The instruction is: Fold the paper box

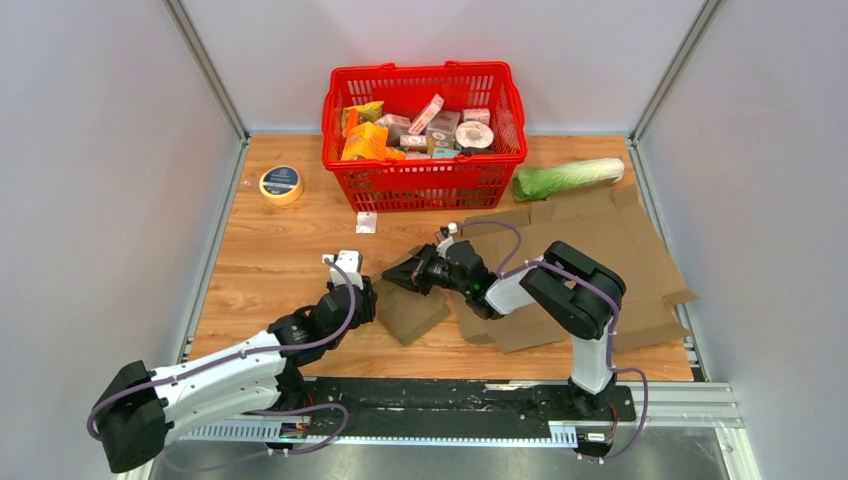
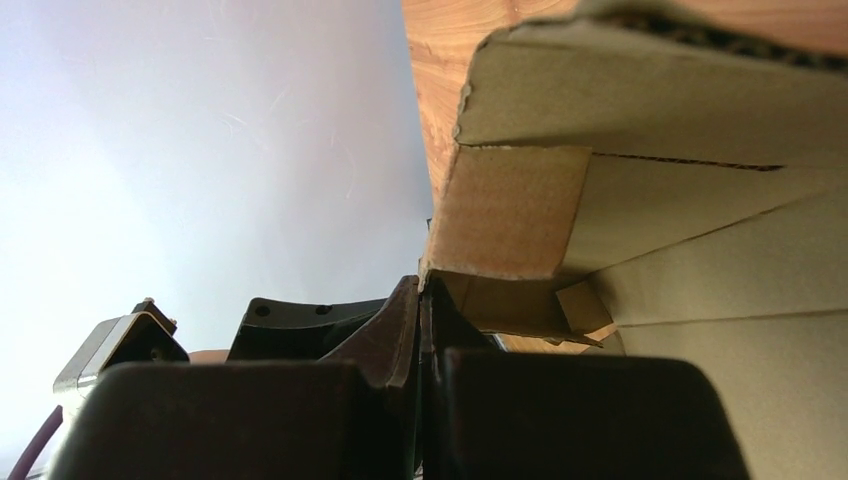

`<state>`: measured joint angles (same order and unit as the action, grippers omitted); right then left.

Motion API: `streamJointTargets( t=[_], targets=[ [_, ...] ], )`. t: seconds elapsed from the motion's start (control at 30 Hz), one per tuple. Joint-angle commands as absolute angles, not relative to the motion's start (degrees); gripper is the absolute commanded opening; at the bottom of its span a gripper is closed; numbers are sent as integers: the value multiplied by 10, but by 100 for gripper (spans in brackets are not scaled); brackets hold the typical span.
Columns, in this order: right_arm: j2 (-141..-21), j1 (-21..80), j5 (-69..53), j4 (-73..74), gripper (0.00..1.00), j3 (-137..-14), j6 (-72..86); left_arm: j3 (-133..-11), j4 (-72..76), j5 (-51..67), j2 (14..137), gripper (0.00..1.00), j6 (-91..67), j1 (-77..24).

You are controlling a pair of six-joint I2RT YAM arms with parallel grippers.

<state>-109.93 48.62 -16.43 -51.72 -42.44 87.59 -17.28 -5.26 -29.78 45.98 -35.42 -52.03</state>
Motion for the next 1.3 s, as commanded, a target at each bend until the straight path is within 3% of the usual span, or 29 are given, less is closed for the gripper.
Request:
streamJointTargets(
  t=[0.0, 0.37, 0.8, 1.03, 1.27],
  targets=[
    [-1080, 496, -151, -583, 0, -400, 879, -167, -2, -332, 456, 43, -339, -538],
    [-1070, 510, -124, -613, 0, -374, 892, -178, 25, -470, 530, 38, -344, -621],
    [-1058, 528, -86, -651, 0, -325, 910, -215, 4, -590, 616, 41, -392, -673],
    [-1055, 537, -72, -654, 0, -310, 930, -273, -117, -685, 711, 35, -532, -679],
    [-1051, 555, -28, -649, 0, -290, 980, -402, -413, -737, 856, 20, -837, -679]
  ],
)
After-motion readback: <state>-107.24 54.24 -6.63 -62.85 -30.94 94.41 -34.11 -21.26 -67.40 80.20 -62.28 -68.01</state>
